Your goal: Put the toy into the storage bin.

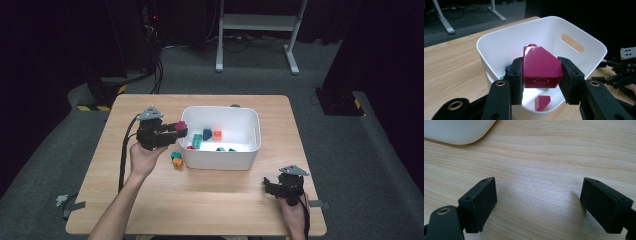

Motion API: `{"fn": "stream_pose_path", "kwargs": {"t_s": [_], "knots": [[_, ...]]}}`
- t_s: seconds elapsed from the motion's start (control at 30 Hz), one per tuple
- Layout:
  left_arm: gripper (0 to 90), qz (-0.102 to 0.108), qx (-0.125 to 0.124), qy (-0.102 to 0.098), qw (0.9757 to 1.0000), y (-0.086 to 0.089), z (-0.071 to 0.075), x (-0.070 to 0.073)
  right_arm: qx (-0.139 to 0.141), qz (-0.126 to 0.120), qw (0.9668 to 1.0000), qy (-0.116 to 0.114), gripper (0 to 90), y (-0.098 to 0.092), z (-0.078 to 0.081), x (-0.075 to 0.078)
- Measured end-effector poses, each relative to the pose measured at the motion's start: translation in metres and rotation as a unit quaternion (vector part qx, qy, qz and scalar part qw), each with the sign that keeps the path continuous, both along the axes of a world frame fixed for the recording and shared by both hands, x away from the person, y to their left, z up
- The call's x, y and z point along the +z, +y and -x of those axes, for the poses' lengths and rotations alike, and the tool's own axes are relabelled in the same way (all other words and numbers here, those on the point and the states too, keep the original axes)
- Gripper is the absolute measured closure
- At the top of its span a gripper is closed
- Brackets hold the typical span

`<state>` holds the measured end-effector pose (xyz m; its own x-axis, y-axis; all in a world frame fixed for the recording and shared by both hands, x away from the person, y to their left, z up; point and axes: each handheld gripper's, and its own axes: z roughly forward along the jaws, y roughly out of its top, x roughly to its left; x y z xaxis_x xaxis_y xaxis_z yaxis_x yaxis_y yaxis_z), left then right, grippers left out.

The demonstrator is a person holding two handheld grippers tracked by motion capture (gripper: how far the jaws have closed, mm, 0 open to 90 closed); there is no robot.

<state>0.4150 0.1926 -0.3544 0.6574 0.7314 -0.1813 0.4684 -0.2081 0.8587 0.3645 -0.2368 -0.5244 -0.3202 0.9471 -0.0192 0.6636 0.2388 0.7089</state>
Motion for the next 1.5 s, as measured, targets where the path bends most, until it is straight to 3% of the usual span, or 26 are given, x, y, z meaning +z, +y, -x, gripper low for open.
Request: {"fn": "stream_pose_path", "kwargs": {"t_s": [0.4, 0.53, 1.27, 1.5], "knots": [[58.6, -0.015, -0.005, 0.004, 0.9999, -0.022, -0.016, -0.006, 0.0, 0.0, 1.0, 0.0, 13.7, 0.0, 0.0, 0.0], [58.5, -0.029, -0.007, 0.007, 0.9995, -0.03, -0.023, -0.009, 0.0, 0.0, 1.0, 0.0, 13.7, 0.0, 0.0, 0.0], [57.8, -0.048, 0.0, 0.027, 0.9985, -0.051, -0.048, -0.028, 0.0, 0.0, 1.0, 0.0, 13.7, 0.0, 0.0, 0.0], [45.0, -0.055, 0.004, 0.025, 0.9982, -0.052, -0.049, -0.026, 0.0, 0.0, 1.0, 0.0, 13.7, 0.0, 0.0, 0.0]]}}
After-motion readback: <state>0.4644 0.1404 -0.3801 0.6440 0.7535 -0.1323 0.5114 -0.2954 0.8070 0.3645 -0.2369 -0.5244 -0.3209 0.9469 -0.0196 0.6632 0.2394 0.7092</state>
